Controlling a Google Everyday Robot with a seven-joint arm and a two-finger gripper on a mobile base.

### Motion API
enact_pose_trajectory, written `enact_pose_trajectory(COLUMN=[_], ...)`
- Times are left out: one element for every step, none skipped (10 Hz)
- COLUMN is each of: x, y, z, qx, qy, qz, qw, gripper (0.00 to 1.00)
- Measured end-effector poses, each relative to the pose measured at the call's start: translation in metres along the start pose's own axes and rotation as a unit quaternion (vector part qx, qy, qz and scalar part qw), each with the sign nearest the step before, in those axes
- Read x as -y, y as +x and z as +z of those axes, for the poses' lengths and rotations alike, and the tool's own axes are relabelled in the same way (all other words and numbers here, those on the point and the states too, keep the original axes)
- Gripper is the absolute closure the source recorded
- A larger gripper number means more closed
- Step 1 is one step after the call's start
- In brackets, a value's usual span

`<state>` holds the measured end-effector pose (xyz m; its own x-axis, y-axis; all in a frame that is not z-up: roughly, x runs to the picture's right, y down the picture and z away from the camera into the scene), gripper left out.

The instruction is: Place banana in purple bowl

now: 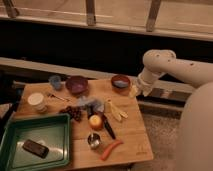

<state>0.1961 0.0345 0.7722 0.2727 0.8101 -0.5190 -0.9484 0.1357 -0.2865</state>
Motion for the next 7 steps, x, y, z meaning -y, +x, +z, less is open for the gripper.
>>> enact_pose_trajectory(x=[0.000, -0.001, -0.001, 0.002, 0.005, 0.009, 0.014], y=[0.000, -0.003, -0.012, -0.021, -0.028, -0.026, -0.020], z=[0.000, -0.001, -0.002, 0.000, 0.005, 0.017, 0.026], qx=[0.000, 0.007, 0.021, 0.028, 0.029, 0.021, 0.013], qy=[0.000, 0.000, 0.000, -0.001, -0.001, -0.001, -0.002], qz=[-0.001, -0.009, -0.016, -0.017, -0.015, -0.008, -0.001], qw=[1.0000, 0.9999, 0.9997, 0.9994, 0.9995, 0.9997, 0.9999], gripper=[0.40, 0.40, 0.40, 0.40, 0.40, 0.40, 0.40])
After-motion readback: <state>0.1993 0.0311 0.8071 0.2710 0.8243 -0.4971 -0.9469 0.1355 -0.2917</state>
